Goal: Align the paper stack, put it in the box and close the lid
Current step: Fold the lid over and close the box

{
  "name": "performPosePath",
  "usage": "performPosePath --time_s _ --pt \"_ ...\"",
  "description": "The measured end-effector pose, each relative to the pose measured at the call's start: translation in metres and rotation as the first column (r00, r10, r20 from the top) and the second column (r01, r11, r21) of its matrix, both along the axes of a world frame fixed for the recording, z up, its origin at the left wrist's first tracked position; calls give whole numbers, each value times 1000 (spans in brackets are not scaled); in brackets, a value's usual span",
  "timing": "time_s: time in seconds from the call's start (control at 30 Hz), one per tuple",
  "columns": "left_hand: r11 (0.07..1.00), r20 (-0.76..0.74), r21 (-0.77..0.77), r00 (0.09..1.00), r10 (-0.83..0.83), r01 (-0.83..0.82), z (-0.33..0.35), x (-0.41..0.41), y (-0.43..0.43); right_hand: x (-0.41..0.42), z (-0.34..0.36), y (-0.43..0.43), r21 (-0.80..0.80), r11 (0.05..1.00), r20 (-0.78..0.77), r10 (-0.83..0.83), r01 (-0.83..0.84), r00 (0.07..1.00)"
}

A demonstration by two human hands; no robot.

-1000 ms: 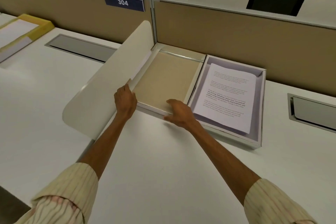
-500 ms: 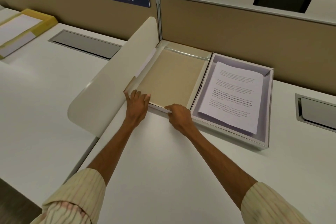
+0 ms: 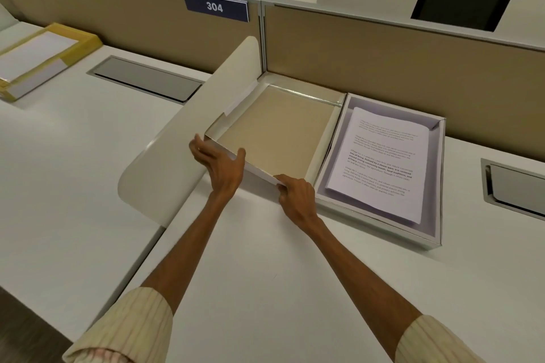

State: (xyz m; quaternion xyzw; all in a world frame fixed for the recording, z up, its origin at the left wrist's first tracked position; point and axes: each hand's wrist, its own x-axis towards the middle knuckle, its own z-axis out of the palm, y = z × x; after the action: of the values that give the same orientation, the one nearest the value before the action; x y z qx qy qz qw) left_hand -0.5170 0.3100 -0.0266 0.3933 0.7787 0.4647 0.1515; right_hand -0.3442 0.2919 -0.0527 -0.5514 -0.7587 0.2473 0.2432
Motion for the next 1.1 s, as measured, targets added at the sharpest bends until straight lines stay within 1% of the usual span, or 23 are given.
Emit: performPosePath --time_s 0.03,0.1,0.13,0.23,0.3,0.4,0.5,0.57,0.63,0.7,0.77,0.83,0.9,1.0,1.03,1.1 --pt "998 155 19 986 54 -58 5 1 3 2 -1 -2 13 1000 -31 -1 1 1000" --pt "994 440 30 894 83 -108 14 1 6 7 -1 -6 36 999 -94 -4 8 996" --pt "994 501 49 863 59 -96 17 0 6 10 0 -7 43 999 -116 -4 9 993" --pt "987 465 146 885 -14 -61 22 3 -1 17 1 -8 44 999 -158 8 -1 987" --pt "976 454 208 890 -36 -66 26 9 -5 22 7 -6 -17 1000 -217 21 -25 976" --pt "950 332 312 938 -104 -5 35 15 -8 33 30 5 -41 995 -277 72 -87 958" --pt "931 162 352 973 -162 96 45 21 -5 32 75 35 -20 996 -331 71 -83 941" --pt "922 103 354 973 -207 158 50 28 -5 22 117 61 12 1000 -372 31 -29 928" --pt "908 73 364 966 -249 207 53 37 -7 9 161 84 86 996 -377 9 26 926" --pt "893 38 368 955 -293 259 57 49 -7 -5 197 102 149 987 -345 2 52 938" --pt "882 -12 358 946 -325 307 63 61 -7 -16 221 111 161 985 -291 -15 64 957" --pt "876 -60 347 940 -336 336 68 71 -8 -22 233 115 134 988 -212 -51 81 976" --pt "878 -94 340 941 -324 337 72 80 -10 -20 235 116 103 988 -101 -109 119 989" --pt "872 -124 358 942 -312 335 76 93 -15 -7 226 117 16 980 36 -201 200 979" --pt "868 -132 361 940 -316 342 76 97 -17 -2 222 117 -17 973 56 -227 228 972" --pt "861 -158 357 932 -326 362 77 108 -19 7 216 118 -42 960 44 -274 276 961"
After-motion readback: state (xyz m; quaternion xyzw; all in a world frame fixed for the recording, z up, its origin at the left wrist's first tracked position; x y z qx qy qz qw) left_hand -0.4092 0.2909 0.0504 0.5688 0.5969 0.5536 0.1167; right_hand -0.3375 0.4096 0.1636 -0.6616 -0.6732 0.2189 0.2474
